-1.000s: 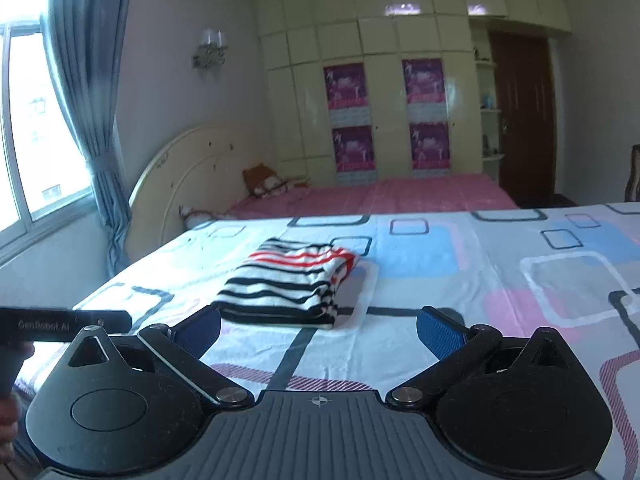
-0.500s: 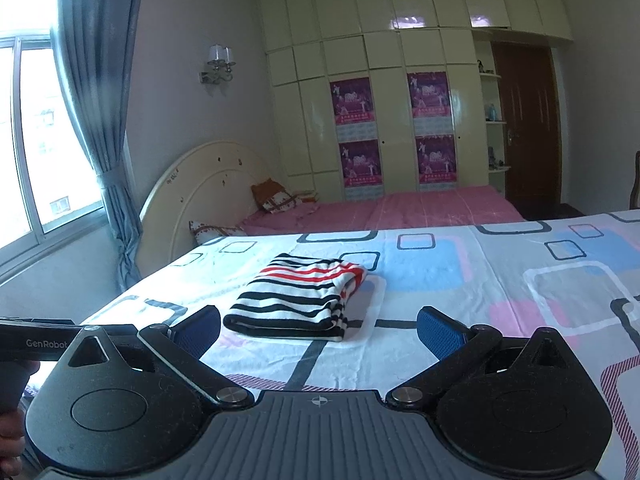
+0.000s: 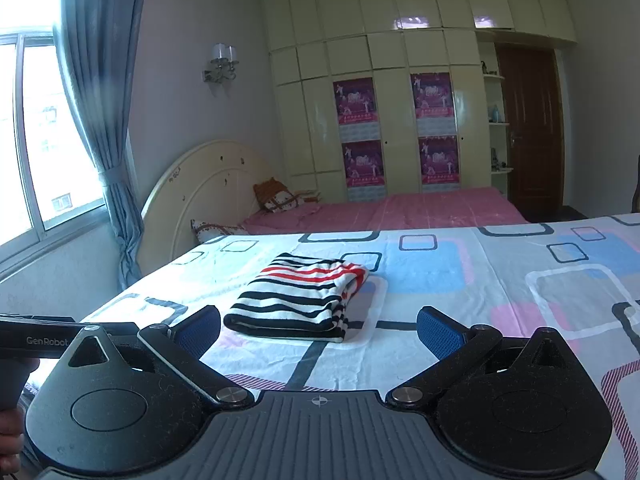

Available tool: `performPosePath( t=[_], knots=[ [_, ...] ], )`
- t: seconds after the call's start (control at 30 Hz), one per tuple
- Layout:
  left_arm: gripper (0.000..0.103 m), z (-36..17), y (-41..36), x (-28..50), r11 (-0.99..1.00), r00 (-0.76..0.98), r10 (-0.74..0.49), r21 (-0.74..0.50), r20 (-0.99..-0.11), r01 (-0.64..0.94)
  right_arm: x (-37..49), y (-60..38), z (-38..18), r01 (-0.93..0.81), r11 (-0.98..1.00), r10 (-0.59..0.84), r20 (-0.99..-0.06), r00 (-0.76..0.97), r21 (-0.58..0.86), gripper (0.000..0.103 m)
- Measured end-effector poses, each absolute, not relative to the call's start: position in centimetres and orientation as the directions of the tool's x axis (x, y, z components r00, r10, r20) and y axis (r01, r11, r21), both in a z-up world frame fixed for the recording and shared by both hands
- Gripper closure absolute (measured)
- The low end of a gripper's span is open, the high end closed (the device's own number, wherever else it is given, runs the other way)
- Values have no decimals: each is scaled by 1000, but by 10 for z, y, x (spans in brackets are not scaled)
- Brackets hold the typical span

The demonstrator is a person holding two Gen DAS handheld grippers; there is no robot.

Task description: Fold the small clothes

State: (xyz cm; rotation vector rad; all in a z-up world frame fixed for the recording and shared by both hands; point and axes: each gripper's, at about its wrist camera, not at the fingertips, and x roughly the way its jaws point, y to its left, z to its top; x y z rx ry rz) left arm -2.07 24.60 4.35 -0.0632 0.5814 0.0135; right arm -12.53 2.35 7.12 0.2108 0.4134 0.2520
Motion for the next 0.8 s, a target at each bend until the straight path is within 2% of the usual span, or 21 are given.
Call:
performPosePath(
  t=[0.8],
  knots=[
    [0, 43, 256, -14, 997, 823, 11, -62, -567, -56, -119, 27, 68, -209, 945, 294, -376, 879, 252, 0]
  ],
)
